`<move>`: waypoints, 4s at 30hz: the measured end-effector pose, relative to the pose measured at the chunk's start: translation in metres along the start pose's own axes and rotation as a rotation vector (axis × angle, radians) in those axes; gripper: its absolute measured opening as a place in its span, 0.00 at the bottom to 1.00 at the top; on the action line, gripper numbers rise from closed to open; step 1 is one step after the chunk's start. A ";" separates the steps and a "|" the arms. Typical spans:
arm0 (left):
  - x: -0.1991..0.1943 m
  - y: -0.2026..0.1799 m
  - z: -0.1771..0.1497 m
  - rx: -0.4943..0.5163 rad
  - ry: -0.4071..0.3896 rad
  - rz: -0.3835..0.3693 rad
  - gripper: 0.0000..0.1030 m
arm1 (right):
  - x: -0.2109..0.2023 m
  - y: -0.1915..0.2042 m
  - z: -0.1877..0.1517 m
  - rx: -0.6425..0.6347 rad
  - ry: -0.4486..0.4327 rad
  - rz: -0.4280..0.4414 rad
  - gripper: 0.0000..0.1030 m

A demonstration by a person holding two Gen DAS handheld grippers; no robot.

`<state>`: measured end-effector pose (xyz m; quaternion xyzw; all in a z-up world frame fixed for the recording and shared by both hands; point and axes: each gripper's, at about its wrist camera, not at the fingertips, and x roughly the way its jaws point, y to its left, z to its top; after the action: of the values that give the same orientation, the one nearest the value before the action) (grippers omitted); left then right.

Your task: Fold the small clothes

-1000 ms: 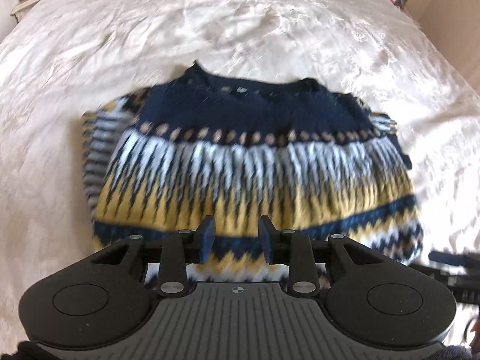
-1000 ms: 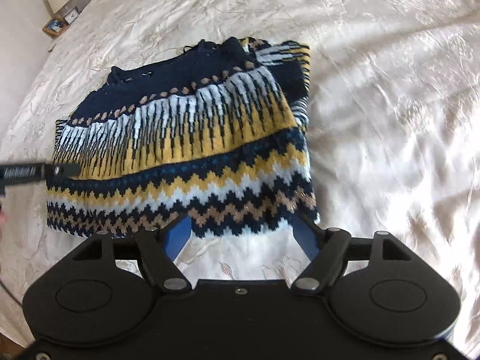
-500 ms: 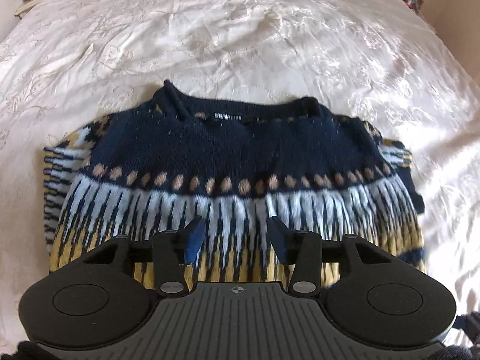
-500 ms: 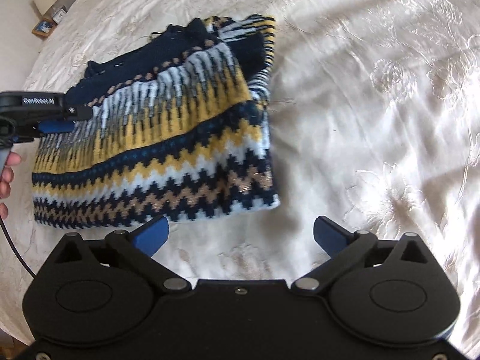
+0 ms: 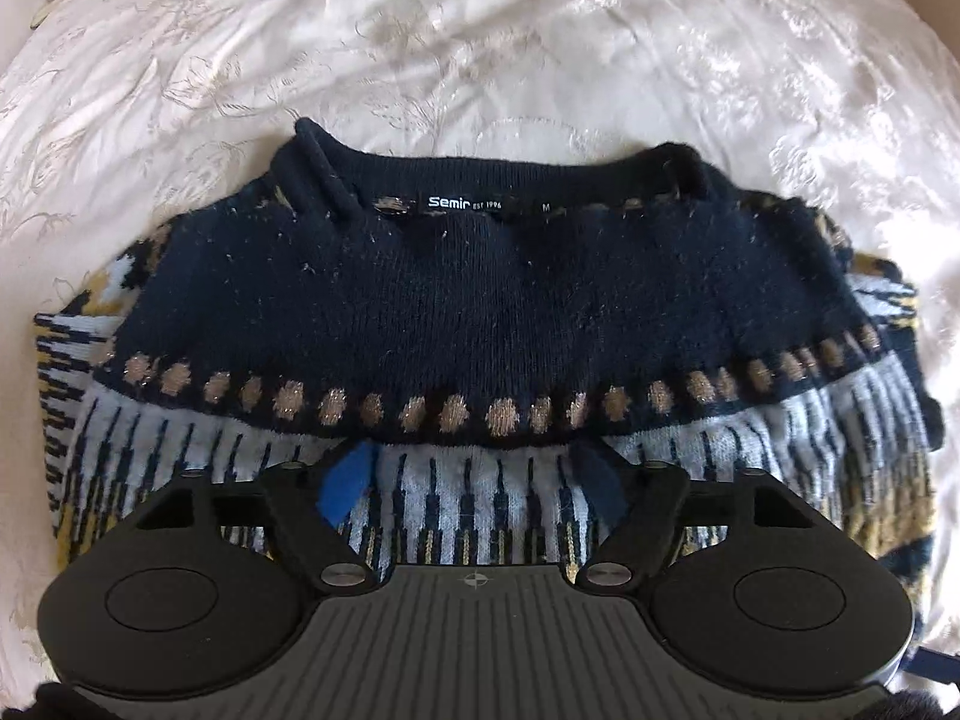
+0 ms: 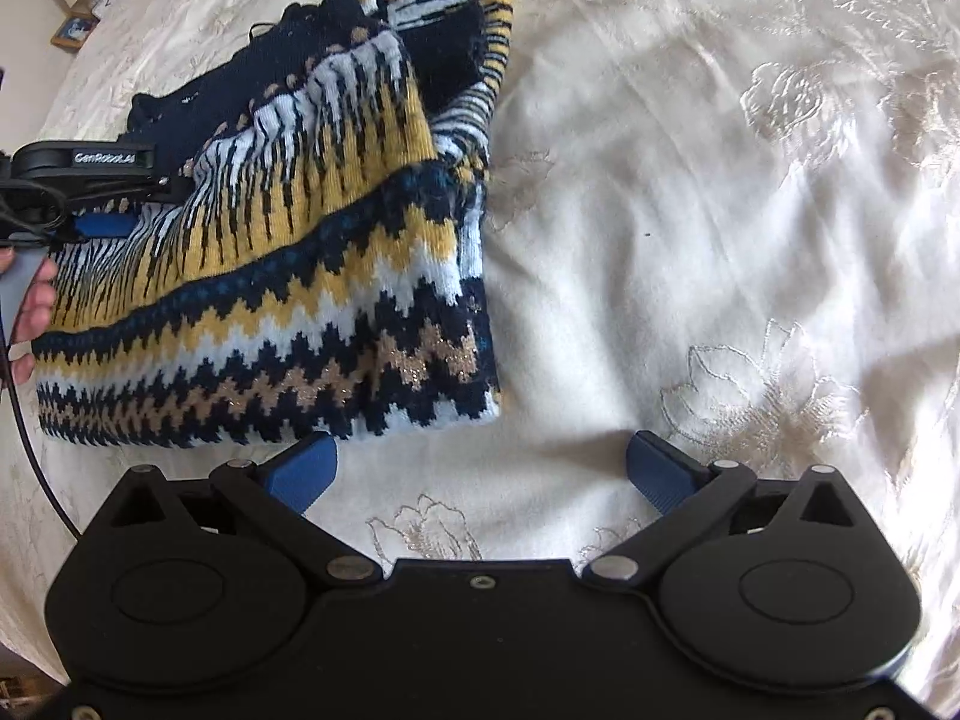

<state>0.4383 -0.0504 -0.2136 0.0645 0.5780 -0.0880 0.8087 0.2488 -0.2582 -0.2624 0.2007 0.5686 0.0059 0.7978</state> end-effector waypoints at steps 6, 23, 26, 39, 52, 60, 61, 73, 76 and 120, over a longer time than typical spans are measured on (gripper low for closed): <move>0.011 -0.002 0.004 -0.001 0.001 0.019 0.88 | 0.005 -0.004 0.000 -0.028 0.015 0.006 1.00; -0.027 -0.001 -0.036 0.036 -0.034 -0.024 0.91 | -0.007 -0.024 -0.001 -0.061 0.022 0.093 1.00; -0.016 -0.002 -0.040 0.032 -0.018 -0.021 0.93 | -0.016 -0.031 0.004 -0.021 0.016 0.146 1.00; -0.024 -0.004 -0.043 0.003 -0.017 -0.022 0.97 | -0.025 -0.049 0.091 0.106 -0.144 0.321 1.00; -0.021 -0.008 -0.084 0.021 0.029 -0.029 0.98 | 0.024 -0.040 0.137 0.071 -0.078 0.391 1.00; 0.002 -0.015 -0.074 0.020 0.060 -0.016 0.99 | 0.040 -0.032 0.148 0.049 -0.097 0.475 1.00; 0.001 -0.016 -0.075 0.019 0.058 -0.016 0.99 | 0.041 -0.032 0.149 0.046 -0.093 0.483 1.00; -0.030 -0.001 -0.072 -0.031 -0.001 -0.042 0.97 | 0.035 -0.024 0.142 -0.041 -0.074 0.489 1.00; -0.042 0.006 -0.055 -0.029 -0.057 -0.036 0.97 | 0.031 -0.022 0.138 -0.040 -0.074 0.496 0.83; -0.072 0.123 -0.082 -0.060 -0.116 -0.060 0.98 | -0.054 0.091 0.122 -0.007 -0.100 0.312 0.28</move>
<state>0.3664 0.0913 -0.1714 0.0177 0.5342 -0.0984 0.8394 0.3610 -0.2259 -0.1503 0.2840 0.4899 0.1217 0.8152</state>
